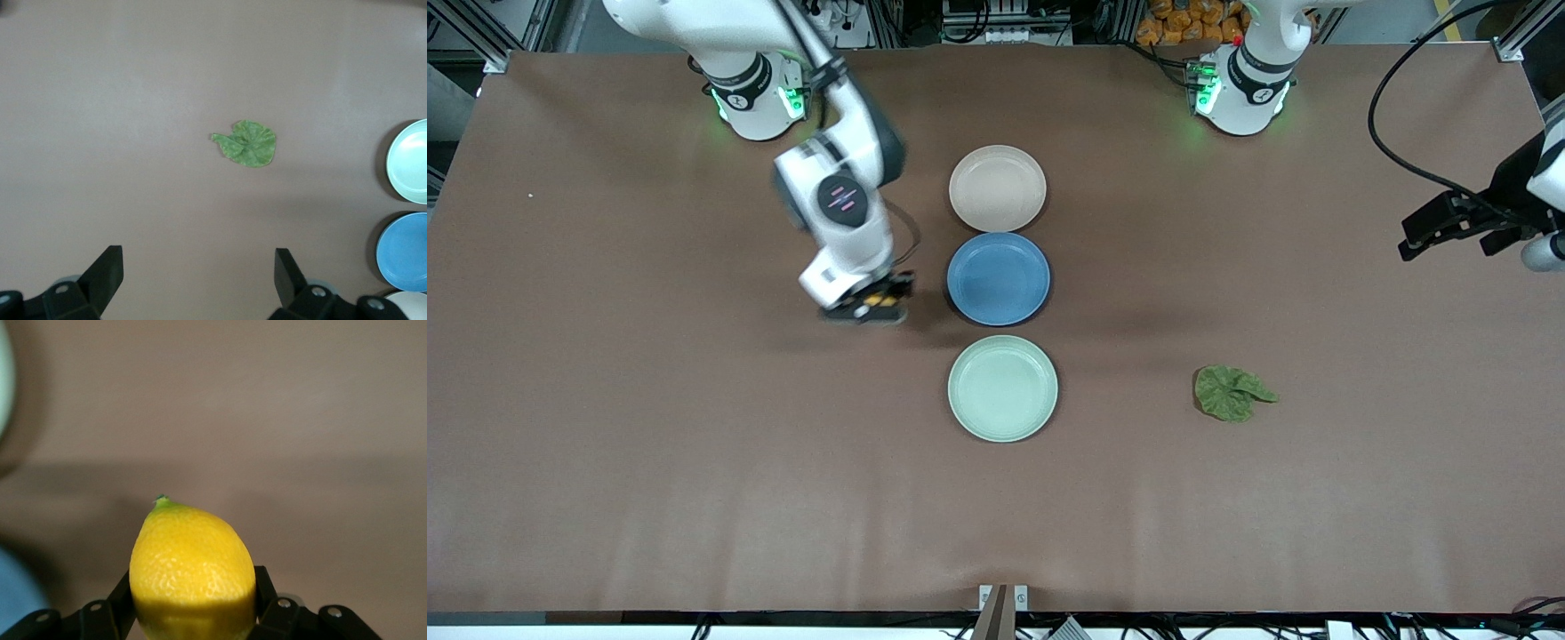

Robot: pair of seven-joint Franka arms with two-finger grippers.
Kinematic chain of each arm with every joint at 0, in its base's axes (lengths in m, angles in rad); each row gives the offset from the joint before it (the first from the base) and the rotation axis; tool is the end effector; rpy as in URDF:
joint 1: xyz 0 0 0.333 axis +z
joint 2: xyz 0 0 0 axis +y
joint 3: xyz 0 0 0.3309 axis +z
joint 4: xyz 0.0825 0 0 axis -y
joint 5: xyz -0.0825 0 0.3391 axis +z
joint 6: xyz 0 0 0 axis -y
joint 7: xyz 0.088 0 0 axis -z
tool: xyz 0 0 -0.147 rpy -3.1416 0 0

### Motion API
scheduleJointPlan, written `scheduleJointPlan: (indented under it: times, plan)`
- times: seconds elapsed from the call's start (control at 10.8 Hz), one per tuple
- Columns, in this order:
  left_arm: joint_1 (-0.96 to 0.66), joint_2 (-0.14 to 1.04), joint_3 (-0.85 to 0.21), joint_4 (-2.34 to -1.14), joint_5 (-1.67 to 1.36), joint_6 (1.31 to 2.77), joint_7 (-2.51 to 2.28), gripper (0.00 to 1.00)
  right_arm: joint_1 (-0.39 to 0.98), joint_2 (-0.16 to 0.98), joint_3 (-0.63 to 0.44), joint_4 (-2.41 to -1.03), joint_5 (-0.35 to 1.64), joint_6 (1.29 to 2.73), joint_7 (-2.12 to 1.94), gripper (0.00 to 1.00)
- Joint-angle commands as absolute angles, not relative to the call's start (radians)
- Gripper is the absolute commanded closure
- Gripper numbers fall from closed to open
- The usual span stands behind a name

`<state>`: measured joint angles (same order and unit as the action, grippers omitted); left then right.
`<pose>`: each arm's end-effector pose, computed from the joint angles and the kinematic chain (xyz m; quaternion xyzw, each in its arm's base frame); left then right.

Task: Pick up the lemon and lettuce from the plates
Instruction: 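Carry the lemon away from the plates and lower it with the right gripper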

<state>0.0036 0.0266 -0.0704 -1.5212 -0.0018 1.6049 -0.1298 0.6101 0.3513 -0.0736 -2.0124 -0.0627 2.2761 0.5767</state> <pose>0.5235 -0.0347 0.6102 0.9991 0.0315 0.0283 0.0046 0.4851 0.2858 0.2782 0.9984 0.0030 -0.0181 0.0533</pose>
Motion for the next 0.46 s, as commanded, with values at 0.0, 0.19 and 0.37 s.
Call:
scheduleJointPlan:
  times: [0.0, 0.19, 0.37]
  plan:
    - [0.009, -0.04, -0.072, -1.58, 0.005, 1.606, -0.115, 0.0, 0.38, 0.406, -0.055, -1.981, -0.071, 2.307, 0.399, 1.0]
    - [0.011, -0.051, -0.074, -1.594, 0.005, 1.606, -0.115, 0.0, 0.269, 0.44, -0.055, -1.948, -0.071, 2.31, 0.292, 1.0]
    - [0.011, -0.048, -0.074, -1.589, 0.006, 1.603, -0.117, 0.0, 0.18, 0.471, -0.055, -1.942, -0.071, 2.354, 0.163, 1.0]
